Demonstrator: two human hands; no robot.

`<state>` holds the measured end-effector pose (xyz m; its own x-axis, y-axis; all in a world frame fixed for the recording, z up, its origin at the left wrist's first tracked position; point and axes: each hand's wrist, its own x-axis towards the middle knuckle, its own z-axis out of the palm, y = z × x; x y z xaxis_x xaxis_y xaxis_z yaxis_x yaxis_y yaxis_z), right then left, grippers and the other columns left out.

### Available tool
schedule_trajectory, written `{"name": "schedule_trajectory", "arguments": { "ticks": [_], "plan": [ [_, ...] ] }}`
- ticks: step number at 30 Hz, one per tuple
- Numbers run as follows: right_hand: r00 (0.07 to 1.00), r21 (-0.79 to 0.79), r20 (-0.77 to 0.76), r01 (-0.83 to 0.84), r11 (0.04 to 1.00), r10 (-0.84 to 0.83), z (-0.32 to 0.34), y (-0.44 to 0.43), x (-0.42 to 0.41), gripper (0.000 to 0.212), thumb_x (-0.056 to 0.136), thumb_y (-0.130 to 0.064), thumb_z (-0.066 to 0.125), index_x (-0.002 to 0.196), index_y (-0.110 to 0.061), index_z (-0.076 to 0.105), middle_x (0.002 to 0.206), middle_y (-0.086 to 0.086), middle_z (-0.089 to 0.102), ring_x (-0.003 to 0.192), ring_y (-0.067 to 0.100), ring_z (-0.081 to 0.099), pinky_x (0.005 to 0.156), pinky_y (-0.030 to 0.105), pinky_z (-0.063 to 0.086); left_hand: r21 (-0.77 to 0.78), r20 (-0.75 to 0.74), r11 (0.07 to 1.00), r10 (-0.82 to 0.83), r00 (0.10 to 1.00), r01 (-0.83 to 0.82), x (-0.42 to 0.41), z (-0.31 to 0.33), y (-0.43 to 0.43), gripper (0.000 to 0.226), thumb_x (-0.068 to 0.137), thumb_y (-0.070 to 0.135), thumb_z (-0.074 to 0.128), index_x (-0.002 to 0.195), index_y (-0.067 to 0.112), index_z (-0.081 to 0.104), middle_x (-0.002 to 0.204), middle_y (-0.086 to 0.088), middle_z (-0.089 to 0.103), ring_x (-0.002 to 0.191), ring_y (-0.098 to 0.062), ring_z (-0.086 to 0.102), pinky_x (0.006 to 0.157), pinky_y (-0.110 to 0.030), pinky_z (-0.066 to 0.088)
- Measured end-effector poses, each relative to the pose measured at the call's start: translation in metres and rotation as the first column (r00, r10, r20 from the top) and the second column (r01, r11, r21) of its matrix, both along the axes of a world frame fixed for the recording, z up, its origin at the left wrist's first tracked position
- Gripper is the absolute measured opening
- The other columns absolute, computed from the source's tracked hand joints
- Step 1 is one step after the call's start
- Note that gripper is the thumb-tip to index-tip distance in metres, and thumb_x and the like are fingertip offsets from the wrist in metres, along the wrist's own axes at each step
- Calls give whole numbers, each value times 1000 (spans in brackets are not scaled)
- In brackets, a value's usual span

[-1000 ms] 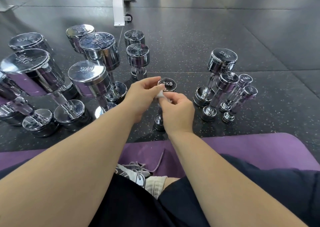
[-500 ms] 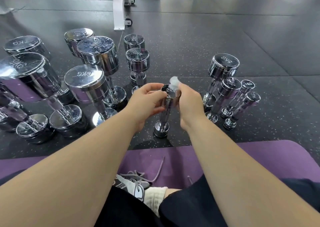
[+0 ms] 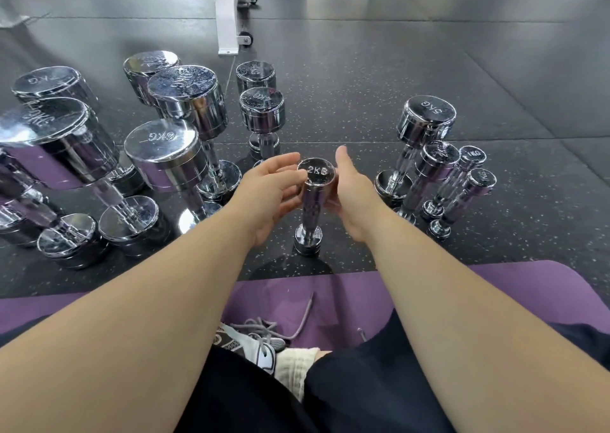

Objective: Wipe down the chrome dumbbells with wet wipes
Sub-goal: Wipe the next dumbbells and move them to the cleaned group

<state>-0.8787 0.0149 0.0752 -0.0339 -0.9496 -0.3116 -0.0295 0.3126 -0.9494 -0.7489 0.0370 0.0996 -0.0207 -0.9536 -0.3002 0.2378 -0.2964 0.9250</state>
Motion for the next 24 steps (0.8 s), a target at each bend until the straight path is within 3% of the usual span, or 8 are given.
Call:
{"name": "schedule_trajectory", "arguments": {
  "ticks": [4,6,9,11,14,18,21,24],
  "plan": [
    [996,-80,74,-38,996,44,7,-11,-2,80,96,-69,16,111,-14,73,102,11,74,99,27,67,95,41,48,-5,17,1000,-4,1000,4,1,0,-2,30,92,2,59,117,17,63,102,-4,69,81,-15,62,72,-22,56],
    [994,-90,73,-77,993,83,7,-15,0,77,93,-68,23,109,-13,74,103,12,74,100,29,67,98,45,48,-3,44,1000,-13,999,13,1,0,-5,31,92,3,55,117,20,65,91,3,71,77,-12,64,74,-24,54],
    [997,-109,70,-28,994,36,7,-13,-1,48,84,-41,46,101,-7,74,90,11,71,81,28,59,84,45,45,12,37,999,-37,999,37,2,2,-8,30,92,1,52,106,22,68,82,6,72,69,-8,64,70,-22,54],
    [996,-117,90,21,993,-11,6,-11,-2,44,75,-28,43,99,-7,74,90,12,70,78,26,54,79,44,43,19,62,997,-71,996,70,3,5,-9,27,91,1,54,101,20,70,82,4,72,73,-12,64,66,-21,55],
    [996,-87,70,69,994,-63,3,-3,1,41,67,-32,47,85,3,60,80,10,55,75,26,44,74,45,37,11,87,998,-59,994,58,6,5,-10,32,91,1,60,116,20,64,99,0,68,82,-17,65,72,-28,57],
    [983,-196,106,167,966,-148,5,13,-2,22,83,-26,61,75,-7,67,73,8,59,71,22,53,74,40,48,16,118,999,-35,992,33,4,4,-4,33,93,7,61,124,20,61,104,-2,72,83,-14,66,85,-32,55],
    [963,-220,182,236,946,-198,5,20,-5,13,87,-13,66,76,-17,67,68,-1,63,72,18,58,78,36,51,17,115,999,-32,993,30,2,7,0,18,96,11,59,111,17,66,77,5,73,62,-6,67,80,-29,57],
    [961,-212,179,246,946,-210,3,26,-4,16,87,-3,66,79,-16,60,76,5,62,70,19,57,76,37,51,16,108,999,-46,993,44,2,8,2,12,97,11,58,104,17,66,72,6,73,59,-7,68,70,-23,58]
  ]
}}
